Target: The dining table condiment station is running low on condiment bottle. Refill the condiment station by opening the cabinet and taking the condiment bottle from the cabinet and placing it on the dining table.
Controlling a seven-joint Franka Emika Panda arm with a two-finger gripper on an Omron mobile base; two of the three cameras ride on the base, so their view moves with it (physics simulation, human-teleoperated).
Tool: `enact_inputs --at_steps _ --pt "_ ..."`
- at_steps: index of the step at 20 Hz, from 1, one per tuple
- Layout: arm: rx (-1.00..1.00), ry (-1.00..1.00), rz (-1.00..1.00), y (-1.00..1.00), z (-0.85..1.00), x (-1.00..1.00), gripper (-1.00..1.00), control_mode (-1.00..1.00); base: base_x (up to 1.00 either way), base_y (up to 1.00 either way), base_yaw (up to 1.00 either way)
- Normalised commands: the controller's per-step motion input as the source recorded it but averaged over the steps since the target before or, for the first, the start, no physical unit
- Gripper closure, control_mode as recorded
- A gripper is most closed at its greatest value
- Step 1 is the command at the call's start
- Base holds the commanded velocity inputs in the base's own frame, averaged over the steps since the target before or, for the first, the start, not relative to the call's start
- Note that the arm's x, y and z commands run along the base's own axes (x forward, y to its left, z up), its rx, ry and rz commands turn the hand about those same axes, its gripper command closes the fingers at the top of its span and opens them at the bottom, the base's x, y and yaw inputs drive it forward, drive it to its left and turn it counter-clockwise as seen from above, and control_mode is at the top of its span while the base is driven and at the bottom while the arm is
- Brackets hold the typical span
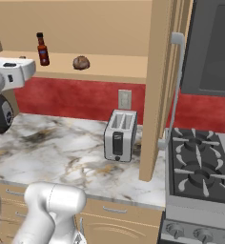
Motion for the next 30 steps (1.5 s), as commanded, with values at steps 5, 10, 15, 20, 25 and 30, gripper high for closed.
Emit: enact_inputs --at_steps 5,10,15,20,25,30 --pt "-0.01 0.14 -0.11 0.0 -0.02 0.4 -1.0 -1.0 0.0 0.0 0.0" --pt "0.0 0.07 -0.05 0.05 0.0 0.46 -1.0 -1.0 0.0 0.0 0.0" --pt "0.0 0.0 0.0 0.09 0.0 0.43 -1.0 -1.0 0.0 0.0 0.0" --pt "-0.01 0.0 0.0 0.02 -0.04 0.39 -1.0 -1.0 0.0 0.0 0.0" --pt "-0.05 0.0 0.0 0.17 -0.21 0.47 -1.0 -1.0 0.0 0.0 0.0" --pt "-0.05 0.0 0.0 0.24 -0.19 0.5 -1.0 -1.0 0.0 0.0 0.0"
